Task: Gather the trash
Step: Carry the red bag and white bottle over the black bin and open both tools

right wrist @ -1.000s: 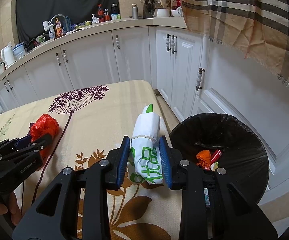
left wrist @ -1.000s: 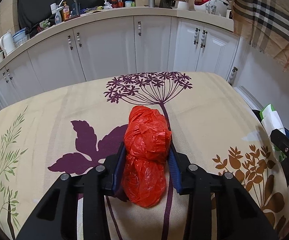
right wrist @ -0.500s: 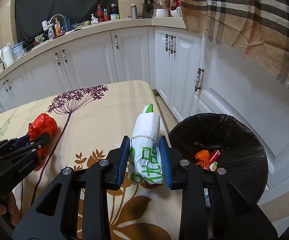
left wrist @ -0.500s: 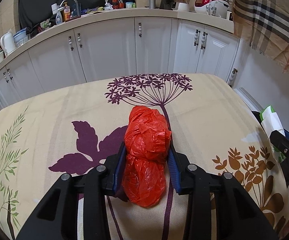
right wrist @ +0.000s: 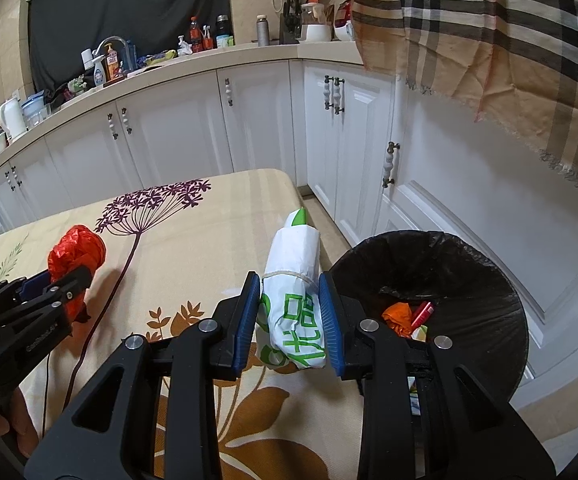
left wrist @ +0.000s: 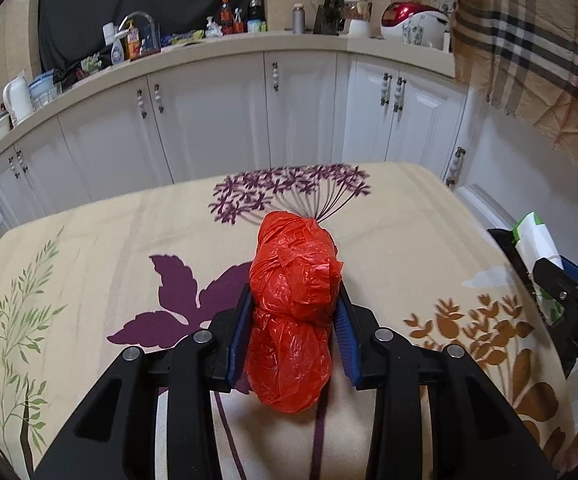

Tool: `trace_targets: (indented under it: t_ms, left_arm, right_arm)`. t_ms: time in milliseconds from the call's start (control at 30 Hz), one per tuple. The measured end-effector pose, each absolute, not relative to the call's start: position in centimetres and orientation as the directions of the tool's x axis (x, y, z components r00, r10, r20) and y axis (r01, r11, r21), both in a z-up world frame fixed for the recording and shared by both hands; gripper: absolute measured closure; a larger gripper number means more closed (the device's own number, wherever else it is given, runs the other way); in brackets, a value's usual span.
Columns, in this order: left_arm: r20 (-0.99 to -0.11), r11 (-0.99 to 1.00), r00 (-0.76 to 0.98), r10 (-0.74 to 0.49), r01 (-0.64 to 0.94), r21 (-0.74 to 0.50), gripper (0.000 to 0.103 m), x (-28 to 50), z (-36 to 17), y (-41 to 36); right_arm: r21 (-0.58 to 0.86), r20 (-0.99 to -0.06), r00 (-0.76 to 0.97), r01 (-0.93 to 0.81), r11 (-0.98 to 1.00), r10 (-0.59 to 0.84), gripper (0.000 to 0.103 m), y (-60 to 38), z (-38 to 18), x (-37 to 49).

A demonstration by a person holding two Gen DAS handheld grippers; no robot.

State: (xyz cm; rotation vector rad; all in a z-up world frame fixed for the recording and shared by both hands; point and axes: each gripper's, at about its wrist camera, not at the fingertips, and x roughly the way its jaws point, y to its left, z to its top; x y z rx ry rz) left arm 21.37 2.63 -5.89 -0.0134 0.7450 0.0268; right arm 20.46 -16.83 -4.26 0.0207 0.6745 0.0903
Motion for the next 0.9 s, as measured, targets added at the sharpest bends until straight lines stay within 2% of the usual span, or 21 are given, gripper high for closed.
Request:
trace_targets:
  t_ms: [467,900]
  left_arm:
    - [-0.614,0.997,0.787,-0.065,0.073,-0.012,0.065,18.2,-3.1,-1.7]
    - [-0.59,0.982,0.792,-0.154,0.188,-0.004,0.065,15.9,-2.1,-7.6]
  right_arm:
    - [0.047,-0.593,0.804,-0.013,0.999,0.038,0.074,-20.4,-2.9,17.9]
    - [0.051,-0.581,0.813,0.083,0.995,-0.038,0.074,-25.7,-2.6,14.9]
